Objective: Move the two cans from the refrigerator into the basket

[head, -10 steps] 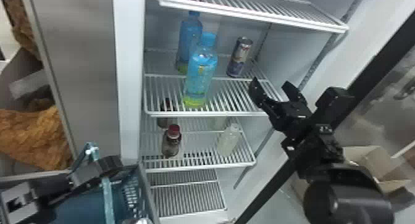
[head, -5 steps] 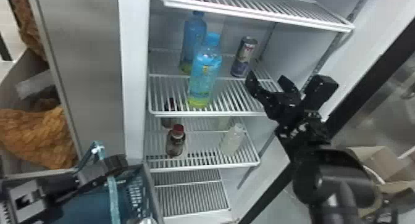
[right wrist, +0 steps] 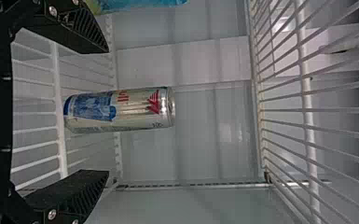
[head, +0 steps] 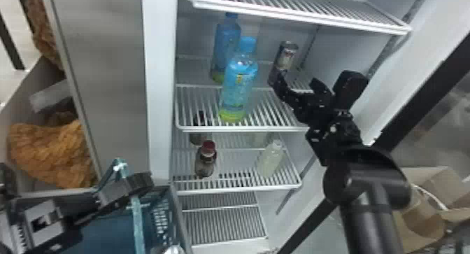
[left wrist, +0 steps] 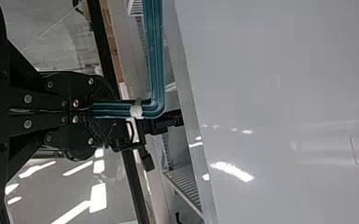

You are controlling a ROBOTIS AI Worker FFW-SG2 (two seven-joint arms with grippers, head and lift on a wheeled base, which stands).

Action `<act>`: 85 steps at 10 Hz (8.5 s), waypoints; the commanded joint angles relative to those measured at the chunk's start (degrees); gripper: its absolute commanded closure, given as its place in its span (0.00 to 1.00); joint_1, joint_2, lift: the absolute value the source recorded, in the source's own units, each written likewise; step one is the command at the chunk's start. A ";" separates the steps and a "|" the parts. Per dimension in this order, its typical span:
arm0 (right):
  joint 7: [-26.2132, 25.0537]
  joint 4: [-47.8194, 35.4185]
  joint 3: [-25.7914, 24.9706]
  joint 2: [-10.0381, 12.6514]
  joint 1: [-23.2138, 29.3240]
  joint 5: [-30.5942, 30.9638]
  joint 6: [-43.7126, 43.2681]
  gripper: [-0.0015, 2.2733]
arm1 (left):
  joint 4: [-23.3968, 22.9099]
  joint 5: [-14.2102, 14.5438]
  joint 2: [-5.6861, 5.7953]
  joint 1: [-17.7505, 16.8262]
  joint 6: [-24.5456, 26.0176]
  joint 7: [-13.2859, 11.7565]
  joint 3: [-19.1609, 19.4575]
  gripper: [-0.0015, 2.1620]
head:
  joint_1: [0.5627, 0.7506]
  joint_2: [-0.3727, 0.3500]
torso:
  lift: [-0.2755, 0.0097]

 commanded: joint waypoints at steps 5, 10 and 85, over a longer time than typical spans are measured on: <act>-1.53 9.66 1.95 0.18 -7.68 2.03 0.00 0.05 | 0.73 0.11 0.19 -0.64 -0.44 0.05 -0.62 0.55 | 0.58 0.15 | 0.84; -1.80 17.39 2.18 0.18 -13.45 4.43 0.00 0.05 | 1.29 0.34 0.27 -1.07 -0.72 0.05 -0.96 0.55 | 0.53 0.15 | 0.84; 11.30 -22.83 19.89 -5.54 27.48 -19.79 15.19 0.09 | 2.28 2.63 0.80 0.06 -1.85 -0.65 -1.87 0.55 | 0.70 0.65 | 0.84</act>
